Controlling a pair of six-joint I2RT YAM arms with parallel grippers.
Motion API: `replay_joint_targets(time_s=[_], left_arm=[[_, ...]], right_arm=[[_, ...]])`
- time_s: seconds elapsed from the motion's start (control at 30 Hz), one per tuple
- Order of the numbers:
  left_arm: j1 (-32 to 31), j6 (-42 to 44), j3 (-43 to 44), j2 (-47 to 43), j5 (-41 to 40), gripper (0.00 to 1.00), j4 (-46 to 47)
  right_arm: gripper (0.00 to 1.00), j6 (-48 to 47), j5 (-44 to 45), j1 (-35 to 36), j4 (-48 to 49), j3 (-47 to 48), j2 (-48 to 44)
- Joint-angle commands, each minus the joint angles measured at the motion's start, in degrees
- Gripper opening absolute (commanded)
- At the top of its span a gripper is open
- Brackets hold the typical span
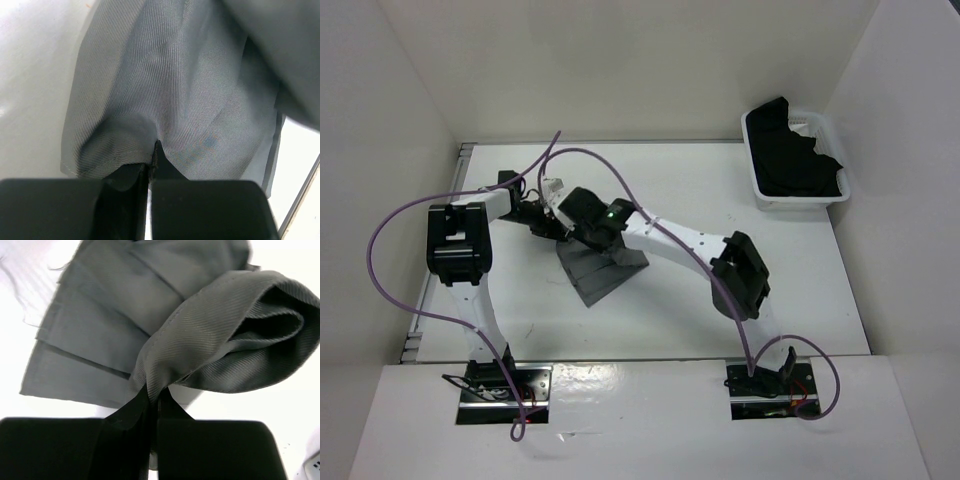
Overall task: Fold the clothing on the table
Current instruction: Fold the skirt
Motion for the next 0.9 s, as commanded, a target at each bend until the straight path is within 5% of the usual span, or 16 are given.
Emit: replay_joint_targets(time_s=[0.0, 0.53, 0.73, 0.77, 0.87], left_arm=[[0.04, 2.49, -0.96, -2.30, 1.49, 0.00, -1.27], [0.04, 2.49, -0.96, -2.83, 2.54, 0.00, -1.27], [0.04, 2.49, -0.96, -2.83, 2.54, 0.00, -1.27], [0.04, 2.49, -0.96, -2.83, 2.54, 0.00, -1.79], [0.04, 2.49, -0.96, -2.83, 2.54, 0.00, -1.79]], right_arm=[[0.00, -0.12, 2.81, 2.65, 0.45, 3.57, 2.06], [0.07, 0.40, 0.09, 7.75, -0.08, 7.19, 6.82], [0.33, -0.65, -4.39, 10.39, -0.08, 3.06, 5.59], [0.47, -0.65, -6.13, 10.39, -0.08, 3.05, 5.07], [0.69, -0.65, -8.95, 11.01, -0.08, 1.46, 4.01]])
